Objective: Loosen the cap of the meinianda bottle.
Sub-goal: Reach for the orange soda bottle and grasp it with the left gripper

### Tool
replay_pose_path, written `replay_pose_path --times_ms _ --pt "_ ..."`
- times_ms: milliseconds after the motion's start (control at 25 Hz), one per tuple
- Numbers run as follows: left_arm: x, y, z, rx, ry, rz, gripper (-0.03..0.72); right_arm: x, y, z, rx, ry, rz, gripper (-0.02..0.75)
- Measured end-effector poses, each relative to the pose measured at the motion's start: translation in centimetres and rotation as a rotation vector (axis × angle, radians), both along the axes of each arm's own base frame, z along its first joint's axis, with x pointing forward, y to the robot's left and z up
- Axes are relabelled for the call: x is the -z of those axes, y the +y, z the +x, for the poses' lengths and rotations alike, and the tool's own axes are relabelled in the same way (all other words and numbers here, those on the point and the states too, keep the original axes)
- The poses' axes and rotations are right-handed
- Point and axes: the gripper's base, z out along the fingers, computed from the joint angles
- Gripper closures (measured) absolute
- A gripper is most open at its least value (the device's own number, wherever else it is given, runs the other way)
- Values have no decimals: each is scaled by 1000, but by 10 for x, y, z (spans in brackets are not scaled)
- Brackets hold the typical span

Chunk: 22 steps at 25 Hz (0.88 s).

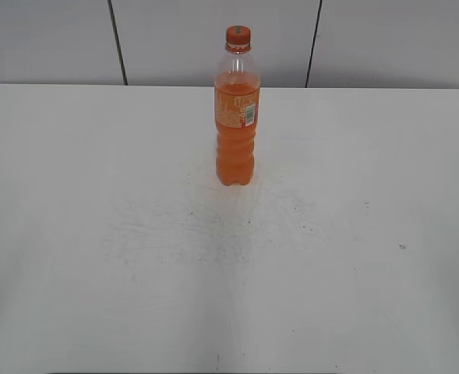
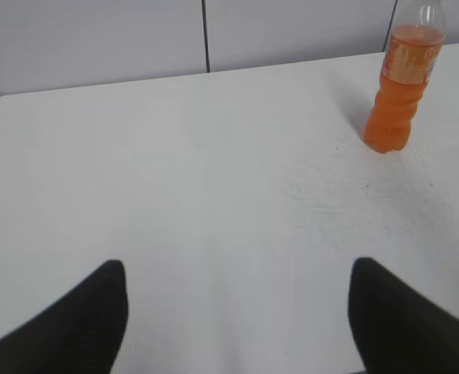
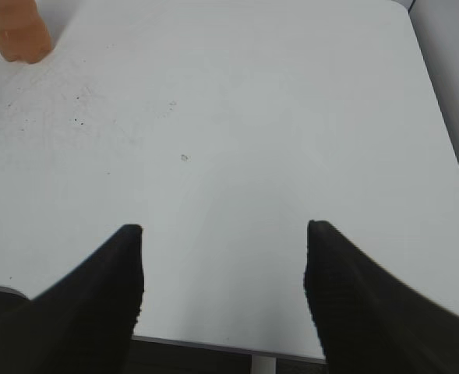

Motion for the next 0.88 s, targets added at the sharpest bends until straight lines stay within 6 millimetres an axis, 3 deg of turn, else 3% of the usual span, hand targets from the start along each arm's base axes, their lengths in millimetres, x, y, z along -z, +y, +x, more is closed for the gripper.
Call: replay_pose_path --times_ms 880 --pt "0 0 0 0 0 0 155 0 0 0 0 0 0 247"
